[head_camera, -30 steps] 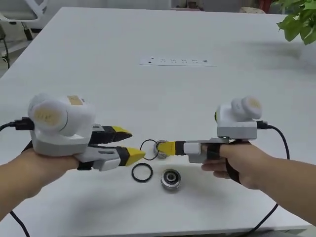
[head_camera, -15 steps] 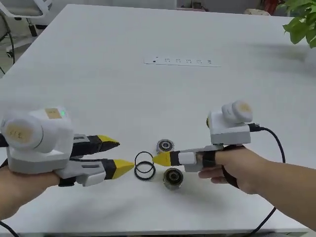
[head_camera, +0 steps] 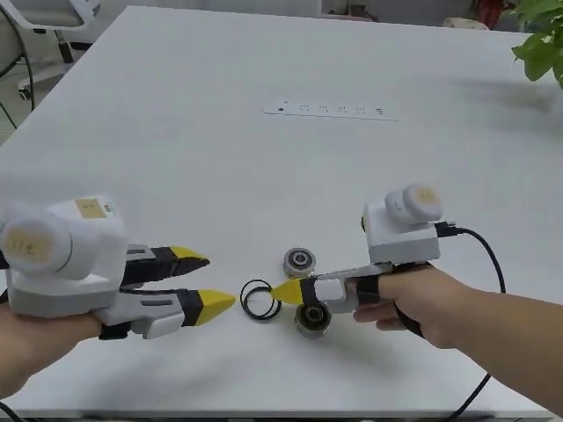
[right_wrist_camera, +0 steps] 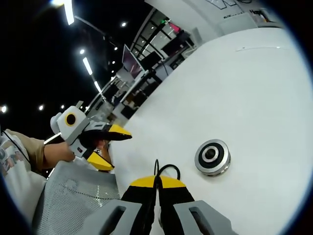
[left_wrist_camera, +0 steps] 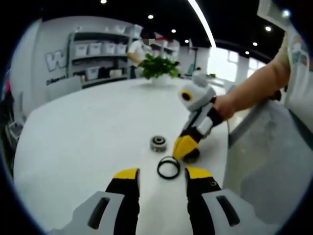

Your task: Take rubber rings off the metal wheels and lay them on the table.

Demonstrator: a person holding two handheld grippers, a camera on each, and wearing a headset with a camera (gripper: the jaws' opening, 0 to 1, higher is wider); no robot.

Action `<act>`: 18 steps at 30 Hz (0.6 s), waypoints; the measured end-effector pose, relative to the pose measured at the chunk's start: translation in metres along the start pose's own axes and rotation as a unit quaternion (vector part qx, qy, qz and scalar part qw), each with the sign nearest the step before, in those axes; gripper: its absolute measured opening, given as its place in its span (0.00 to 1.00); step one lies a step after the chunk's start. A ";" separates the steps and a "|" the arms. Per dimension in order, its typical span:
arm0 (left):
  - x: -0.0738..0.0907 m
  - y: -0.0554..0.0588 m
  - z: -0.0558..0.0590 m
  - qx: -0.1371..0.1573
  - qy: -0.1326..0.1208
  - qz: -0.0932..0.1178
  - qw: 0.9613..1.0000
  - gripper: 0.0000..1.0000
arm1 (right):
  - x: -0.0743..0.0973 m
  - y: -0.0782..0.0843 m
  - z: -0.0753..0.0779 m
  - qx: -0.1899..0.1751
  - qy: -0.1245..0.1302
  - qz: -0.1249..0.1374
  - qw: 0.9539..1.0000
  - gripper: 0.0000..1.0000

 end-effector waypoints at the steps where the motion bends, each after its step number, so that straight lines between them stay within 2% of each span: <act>1: 0.000 0.000 0.000 0.000 0.000 0.000 1.000 0.38 | 0.000 0.000 0.001 0.003 0.004 -0.002 1.000 0.00; 10: 0.001 0.002 -0.002 0.002 -0.002 -0.002 1.000 0.38 | 0.000 0.001 0.005 0.035 0.027 -0.017 0.999 0.00; 15: 0.001 0.003 -0.002 0.003 -0.001 -0.006 1.000 0.39 | -0.001 0.002 0.005 0.081 0.051 -0.035 0.995 0.00; 18: 0.001 0.003 -0.001 0.003 0.000 -0.007 1.000 0.39 | -0.001 0.002 0.003 0.095 0.053 -0.041 0.993 0.00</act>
Point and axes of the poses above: the centre of the closed fingertips' face, and the gripper's own axes: x roughly backward along the fingers, z roughly to its right, y roughly out of its underside, the point moved 6 cm from there along x, roughly backward along the fingers, and after that the axes turned 3 degrees about -y, right-handed, at the moved point
